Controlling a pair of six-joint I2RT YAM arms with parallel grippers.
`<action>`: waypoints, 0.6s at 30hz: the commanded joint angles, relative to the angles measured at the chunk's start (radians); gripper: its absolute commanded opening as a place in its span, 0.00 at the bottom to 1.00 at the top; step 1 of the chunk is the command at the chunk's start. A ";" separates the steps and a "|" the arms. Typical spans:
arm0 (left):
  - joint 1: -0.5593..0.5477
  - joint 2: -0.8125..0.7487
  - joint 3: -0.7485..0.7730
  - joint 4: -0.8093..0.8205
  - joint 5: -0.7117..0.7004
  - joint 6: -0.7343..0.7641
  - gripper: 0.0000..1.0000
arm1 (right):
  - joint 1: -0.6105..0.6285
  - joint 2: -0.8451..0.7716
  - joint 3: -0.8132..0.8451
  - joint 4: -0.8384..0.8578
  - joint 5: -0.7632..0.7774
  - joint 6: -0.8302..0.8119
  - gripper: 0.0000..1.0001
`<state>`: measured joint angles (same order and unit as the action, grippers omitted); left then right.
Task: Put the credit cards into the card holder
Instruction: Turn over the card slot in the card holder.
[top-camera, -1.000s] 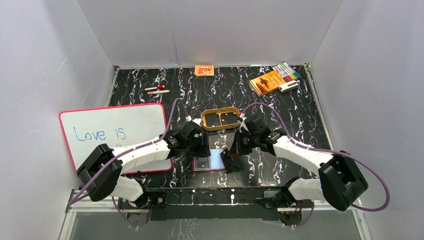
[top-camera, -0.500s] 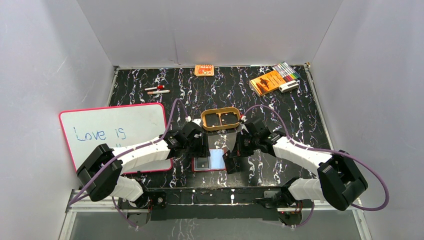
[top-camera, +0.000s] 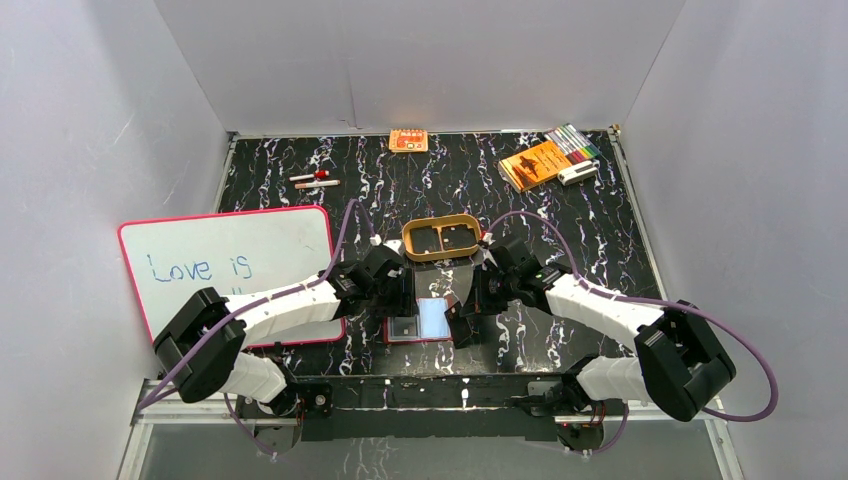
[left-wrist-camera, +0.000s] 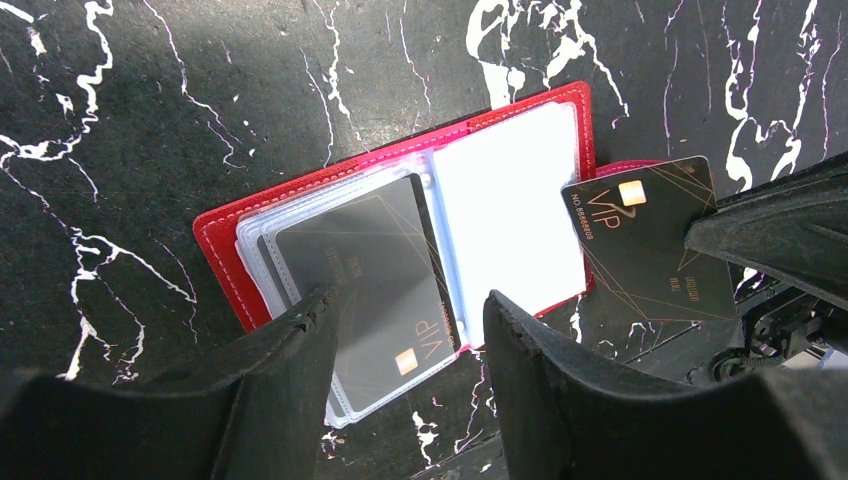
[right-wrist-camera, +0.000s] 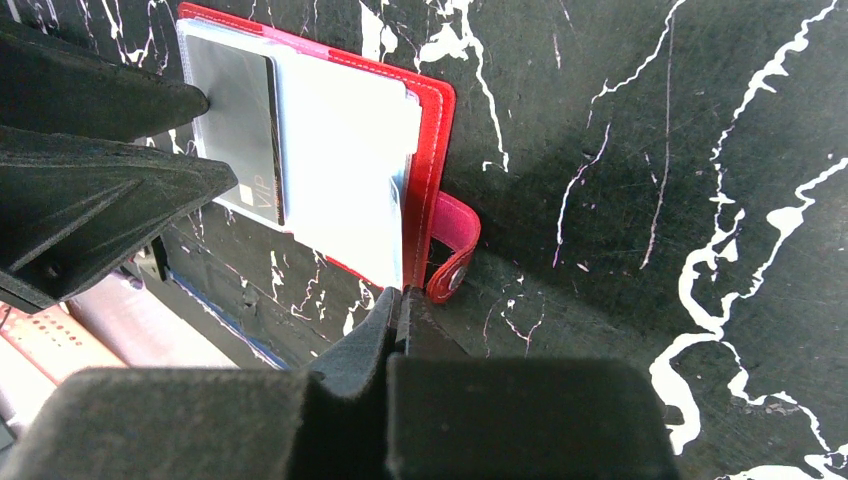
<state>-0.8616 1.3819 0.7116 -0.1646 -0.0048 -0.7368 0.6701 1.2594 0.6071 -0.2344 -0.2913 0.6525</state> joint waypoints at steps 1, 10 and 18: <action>-0.002 -0.023 -0.004 -0.010 -0.014 -0.003 0.52 | 0.002 -0.027 -0.010 0.005 0.027 0.009 0.00; -0.002 -0.023 -0.004 -0.010 -0.015 -0.002 0.52 | 0.003 -0.041 -0.007 0.000 0.028 0.009 0.00; -0.002 -0.021 -0.005 -0.009 -0.015 -0.003 0.52 | 0.003 -0.029 -0.010 0.028 -0.012 0.003 0.00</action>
<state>-0.8616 1.3819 0.7116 -0.1646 -0.0048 -0.7368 0.6701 1.2427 0.6056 -0.2367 -0.2756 0.6556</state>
